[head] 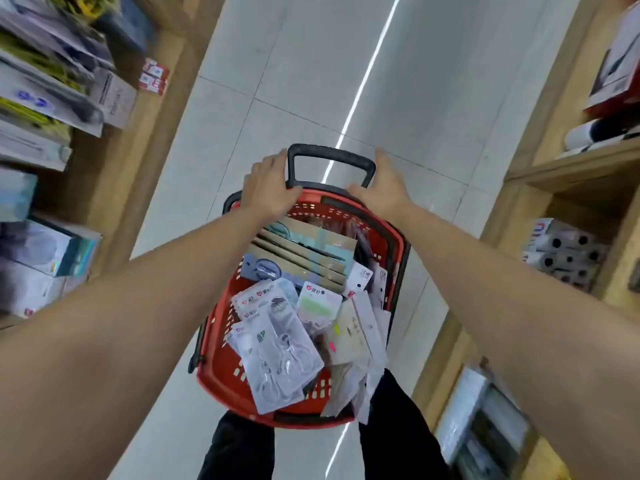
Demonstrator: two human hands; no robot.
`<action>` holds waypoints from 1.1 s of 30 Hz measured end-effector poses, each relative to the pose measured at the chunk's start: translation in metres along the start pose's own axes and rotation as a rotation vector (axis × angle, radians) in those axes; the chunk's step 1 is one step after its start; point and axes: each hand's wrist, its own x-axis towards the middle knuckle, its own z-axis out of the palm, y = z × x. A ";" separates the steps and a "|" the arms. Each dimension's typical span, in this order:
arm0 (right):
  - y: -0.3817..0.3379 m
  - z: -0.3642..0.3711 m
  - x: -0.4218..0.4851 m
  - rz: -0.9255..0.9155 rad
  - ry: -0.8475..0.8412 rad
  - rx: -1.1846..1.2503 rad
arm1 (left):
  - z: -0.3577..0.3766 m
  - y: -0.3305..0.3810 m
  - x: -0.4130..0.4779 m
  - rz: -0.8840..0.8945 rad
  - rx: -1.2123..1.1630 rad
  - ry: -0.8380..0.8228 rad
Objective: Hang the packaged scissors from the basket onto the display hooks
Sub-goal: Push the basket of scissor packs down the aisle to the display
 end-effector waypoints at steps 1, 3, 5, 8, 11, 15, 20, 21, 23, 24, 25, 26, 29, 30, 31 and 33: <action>0.004 0.002 0.009 0.025 -0.007 0.050 | 0.006 0.002 0.007 -0.005 0.018 -0.025; 0.006 0.000 0.017 0.070 -0.018 0.130 | 0.013 0.005 0.017 -0.054 -0.012 -0.066; 0.007 -0.002 0.021 0.103 -0.009 0.212 | 0.013 0.006 0.019 -0.111 -0.140 -0.081; -0.001 -0.018 0.014 0.126 0.014 0.368 | -0.004 0.006 0.010 -0.096 -0.294 -0.043; -0.020 -0.039 -0.012 0.061 0.040 0.399 | -0.036 0.012 -0.011 -0.047 -0.448 0.008; -0.062 -0.070 -0.081 -0.023 0.030 0.511 | -0.093 0.029 -0.070 0.039 -0.683 -0.023; -0.097 -0.094 -0.185 -0.140 -0.087 0.395 | -0.163 0.046 -0.148 0.190 -0.744 -0.134; -0.105 -0.096 -0.212 -0.161 -0.101 0.362 | -0.177 0.047 -0.169 0.232 -0.707 -0.169; -0.118 -0.096 -0.266 -0.167 -0.104 0.305 | -0.199 0.047 -0.210 0.307 -0.627 -0.265; -0.124 -0.094 -0.294 -0.168 -0.101 0.277 | -0.208 0.045 -0.232 0.330 -0.603 -0.314; -0.129 -0.091 -0.320 -0.180 -0.106 0.242 | -0.215 0.044 -0.253 0.358 -0.588 -0.357; -0.134 -0.087 -0.345 -0.193 -0.119 0.202 | -0.221 0.043 -0.275 0.387 -0.565 -0.401; -0.142 -0.063 -0.413 -0.172 -0.172 0.100 | -0.231 0.034 -0.340 0.437 -0.508 -0.566; -0.142 -0.052 -0.433 -0.160 -0.190 0.067 | -0.229 0.028 -0.359 0.438 -0.487 -0.610; -0.140 -0.041 -0.453 -0.151 -0.204 0.045 | -0.224 0.020 -0.378 0.433 -0.466 -0.646; -0.132 -0.018 -0.492 -0.153 -0.226 0.012 | -0.207 0.000 -0.416 0.440 -0.444 -0.697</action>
